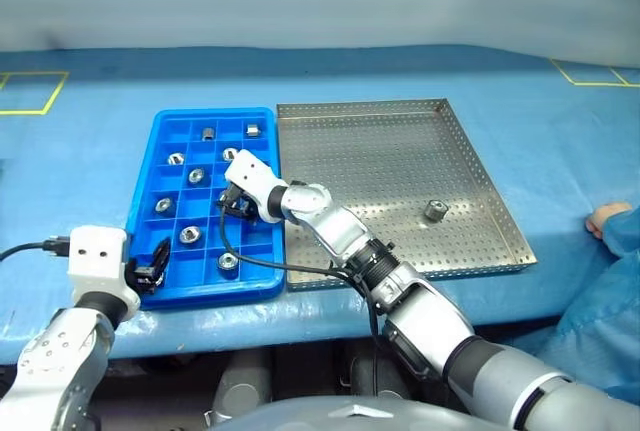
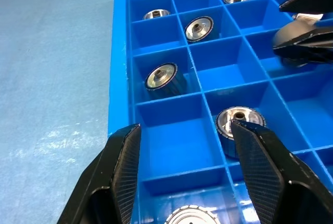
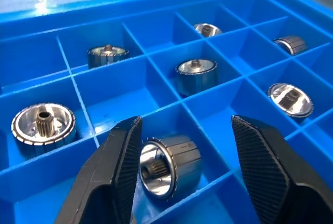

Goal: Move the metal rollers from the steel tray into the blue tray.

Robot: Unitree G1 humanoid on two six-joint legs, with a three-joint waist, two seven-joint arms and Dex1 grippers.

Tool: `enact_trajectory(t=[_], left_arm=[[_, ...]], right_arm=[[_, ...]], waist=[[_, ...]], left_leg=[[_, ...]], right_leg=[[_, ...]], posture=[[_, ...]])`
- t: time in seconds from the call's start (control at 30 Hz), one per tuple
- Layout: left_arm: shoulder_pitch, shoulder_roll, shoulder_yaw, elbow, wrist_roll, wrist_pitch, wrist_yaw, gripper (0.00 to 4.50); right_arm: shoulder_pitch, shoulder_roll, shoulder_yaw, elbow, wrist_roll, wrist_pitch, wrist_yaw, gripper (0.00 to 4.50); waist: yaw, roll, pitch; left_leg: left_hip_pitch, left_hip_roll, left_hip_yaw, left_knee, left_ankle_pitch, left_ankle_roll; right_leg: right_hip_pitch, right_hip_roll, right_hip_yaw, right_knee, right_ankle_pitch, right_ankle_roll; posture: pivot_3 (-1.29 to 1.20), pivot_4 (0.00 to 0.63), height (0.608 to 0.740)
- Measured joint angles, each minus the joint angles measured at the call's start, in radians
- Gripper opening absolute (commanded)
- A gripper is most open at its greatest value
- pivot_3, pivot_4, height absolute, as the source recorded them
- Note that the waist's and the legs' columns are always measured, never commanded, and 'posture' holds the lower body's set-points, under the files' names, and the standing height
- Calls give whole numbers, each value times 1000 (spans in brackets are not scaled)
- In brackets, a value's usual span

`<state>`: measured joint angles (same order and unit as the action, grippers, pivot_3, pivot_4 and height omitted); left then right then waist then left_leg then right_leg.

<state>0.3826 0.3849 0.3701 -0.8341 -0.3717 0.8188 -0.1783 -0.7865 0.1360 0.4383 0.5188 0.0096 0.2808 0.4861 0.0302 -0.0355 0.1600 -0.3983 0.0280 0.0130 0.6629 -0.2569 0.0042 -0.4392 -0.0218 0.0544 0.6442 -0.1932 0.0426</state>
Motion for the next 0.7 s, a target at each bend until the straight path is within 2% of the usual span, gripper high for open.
enact_trajectory(t=[0.1,0.17,0.27,0.43,0.57,0.7], left_arm=[[-27,-2,-36,0,-2,-27,-18,2998],[-49,-10,-57,0,-4,-49,-29,2998],[-59,-29,-73,3,-24,-89,-60,2998],[-140,-39,-138,48,-46,-142,-110,2998],[-219,-37,-217,113,-45,-156,-149,2998],[-267,-30,-271,178,-39,-167,-173,2998]], right_arm=[[18,-14,-31,-136,4,19,-11,2882],[73,-65,-44,-269,-4,48,-22,2882],[198,-214,-104,-448,-47,164,-65,2882],[380,-421,-188,-650,-168,409,-145,2882],[449,-478,-227,-818,-226,550,-185,2882],[488,-488,-290,-917,-245,653,-207,2882]], waist=[[1,0,0],[5,0,0],[18,1,0],[-1,4,1],[-47,7,1],[-75,7,1]], left_leg=[[0,0,-2,0,0,0],[-1,-1,-5,-1,0,0],[-1,-2,-9,0,0,0],[0,-4,-8,1,0,0],[2,-1,-8,1,0,-1],[4,-1,-8,1,0,-1]], right_leg=[[0,0,-2,0,0,-1],[1,-1,-4,-1,-1,-1],[5,-4,-7,-3,-2,-1],[5,-3,-6,-2,-3,0],[6,2,-5,0,-4,2],[8,2,-4,-1,-4,3]], posture=[[181,150,740],[166,150,740],[115,150,740],[30,150,740],[-51,150,740],[-93,150,740]])
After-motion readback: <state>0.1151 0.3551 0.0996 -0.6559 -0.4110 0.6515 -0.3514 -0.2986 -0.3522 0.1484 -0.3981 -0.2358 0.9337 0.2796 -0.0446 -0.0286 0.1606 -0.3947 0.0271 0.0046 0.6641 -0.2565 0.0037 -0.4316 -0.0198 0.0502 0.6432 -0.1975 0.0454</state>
